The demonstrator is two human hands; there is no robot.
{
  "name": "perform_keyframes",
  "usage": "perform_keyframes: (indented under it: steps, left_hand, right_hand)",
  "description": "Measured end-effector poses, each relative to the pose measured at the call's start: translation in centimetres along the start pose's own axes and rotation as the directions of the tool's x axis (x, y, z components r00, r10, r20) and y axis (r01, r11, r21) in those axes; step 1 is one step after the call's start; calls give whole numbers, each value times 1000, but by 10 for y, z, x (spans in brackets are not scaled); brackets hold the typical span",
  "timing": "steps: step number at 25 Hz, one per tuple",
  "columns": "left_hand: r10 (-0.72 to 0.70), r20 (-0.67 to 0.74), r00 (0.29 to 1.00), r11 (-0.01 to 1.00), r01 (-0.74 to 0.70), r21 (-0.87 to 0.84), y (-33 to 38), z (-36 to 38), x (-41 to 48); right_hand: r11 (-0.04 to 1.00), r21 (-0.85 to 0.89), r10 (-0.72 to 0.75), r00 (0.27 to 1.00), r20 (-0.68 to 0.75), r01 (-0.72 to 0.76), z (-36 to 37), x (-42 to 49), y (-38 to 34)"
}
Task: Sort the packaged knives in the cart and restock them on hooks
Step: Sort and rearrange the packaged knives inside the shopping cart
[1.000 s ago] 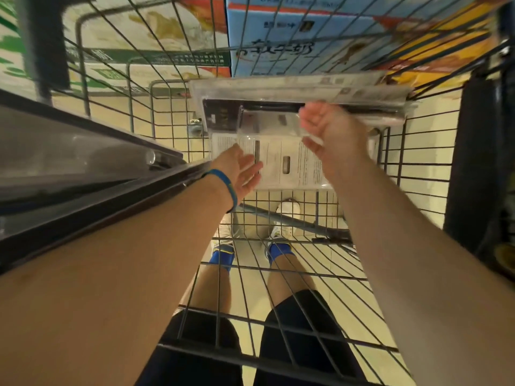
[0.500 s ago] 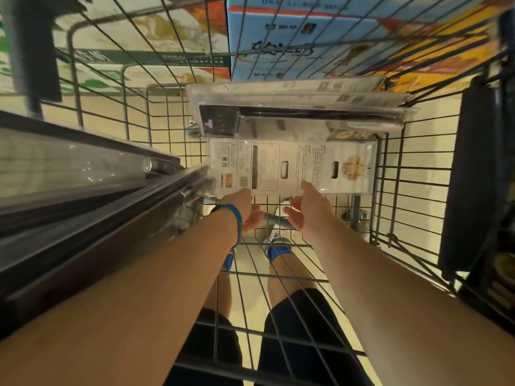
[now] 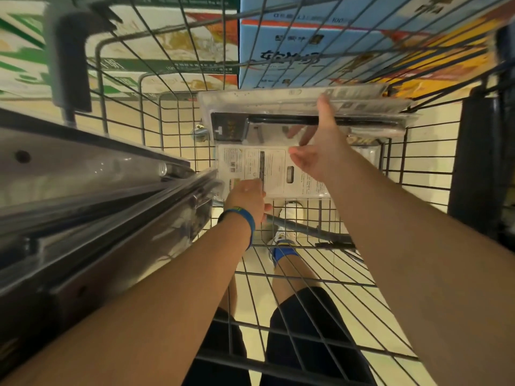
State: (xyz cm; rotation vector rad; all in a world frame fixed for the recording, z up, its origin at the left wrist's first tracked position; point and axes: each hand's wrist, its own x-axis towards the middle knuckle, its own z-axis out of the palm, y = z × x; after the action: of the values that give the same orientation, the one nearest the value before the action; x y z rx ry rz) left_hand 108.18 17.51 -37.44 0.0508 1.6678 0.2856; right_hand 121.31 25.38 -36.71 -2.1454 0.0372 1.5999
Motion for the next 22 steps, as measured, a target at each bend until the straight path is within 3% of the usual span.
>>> perform_keyframes:
  steps: [3,6,9,12,14,16,18,20,22]
  left_hand:
    - [31,-22,999,997,-32,-71,13,-8,-8]
    - [0,3,1000,990,1,-138,21,-15,-26]
    - [-14,38,999,988,19,-153,15,-30,-51]
    - [143,133,981,990,-139,-36,11,-44,-81]
    - [251,153,956,944,-276,179,11,-47,-106]
    - [330,162,930,891,-364,273,21,-50,-137]
    - [480,198,854,800,-519,300,34,-56,-168]
    - [705,272,655,543,-745,387,50,-64,-195]
    - [802,346,486,304,-832,465,72,-68,-231]
  right_hand:
    - [986,167,14,999,48,-22,-5,1,15]
    - [904,395,135,986,99,-164,-22,-18,53]
    - [876,447,153,984,95,-179,-36,-47,71]
    - [841,520,101,988,121,-150,-44,-86,58]
    - [796,567,100,970,222,-212,-50,-119,42]
    - [808,502,140,929,343,-308,-58,-159,27]
    - [869,347,177,877,448,-353,-66,-195,20]
    - [879,291,165,813,559,-378,-79,-230,21]
    - [853,306,147,757,637,-423,-95,-256,21]
